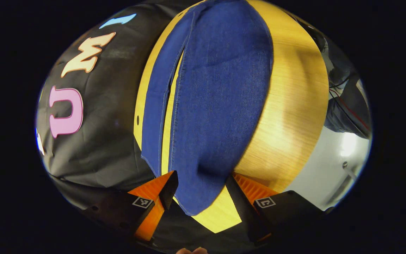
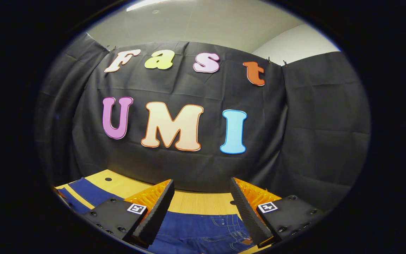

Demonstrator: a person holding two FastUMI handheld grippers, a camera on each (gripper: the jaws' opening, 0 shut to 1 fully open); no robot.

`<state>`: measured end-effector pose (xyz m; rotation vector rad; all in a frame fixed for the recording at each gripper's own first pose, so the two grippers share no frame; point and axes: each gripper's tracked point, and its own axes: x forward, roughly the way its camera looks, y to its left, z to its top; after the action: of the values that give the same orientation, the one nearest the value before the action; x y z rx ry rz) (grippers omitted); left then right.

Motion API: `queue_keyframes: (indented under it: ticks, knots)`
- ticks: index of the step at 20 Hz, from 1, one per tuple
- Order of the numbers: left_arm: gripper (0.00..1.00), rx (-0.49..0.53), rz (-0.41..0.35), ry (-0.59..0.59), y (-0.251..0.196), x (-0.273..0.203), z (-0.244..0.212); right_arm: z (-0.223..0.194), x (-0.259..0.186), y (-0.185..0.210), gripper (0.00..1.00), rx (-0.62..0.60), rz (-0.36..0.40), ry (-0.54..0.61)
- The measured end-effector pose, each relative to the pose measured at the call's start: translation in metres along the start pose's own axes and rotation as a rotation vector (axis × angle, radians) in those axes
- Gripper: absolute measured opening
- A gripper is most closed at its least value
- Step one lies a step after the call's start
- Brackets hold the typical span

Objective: Grasp the waist and the cuffs of the jeans and fold them to make the two legs overlap; first hold the waist and fold one-third of the jeans toward the cuffs, then hold the cuffs and fold the remaining one-third in the same direction to finish folding.

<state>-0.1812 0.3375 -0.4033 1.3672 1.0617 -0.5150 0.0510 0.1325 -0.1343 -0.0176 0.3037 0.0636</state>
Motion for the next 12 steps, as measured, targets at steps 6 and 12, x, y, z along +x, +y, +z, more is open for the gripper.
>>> queue_keyframes:
  ticks: [6, 12]
  knots:
    - [0.44, 0.008, -0.092, -0.066, -0.01, 0.02, -0.001, -0.009, -0.005, 0.013, 0.98, -0.035, -0.056, 0.014]
    - [0.0, -0.078, -0.08, -0.045, -0.008, 0.022, 0.001, -0.033, -0.03, -0.02, 1.0, -0.334, -0.056, 0.003]
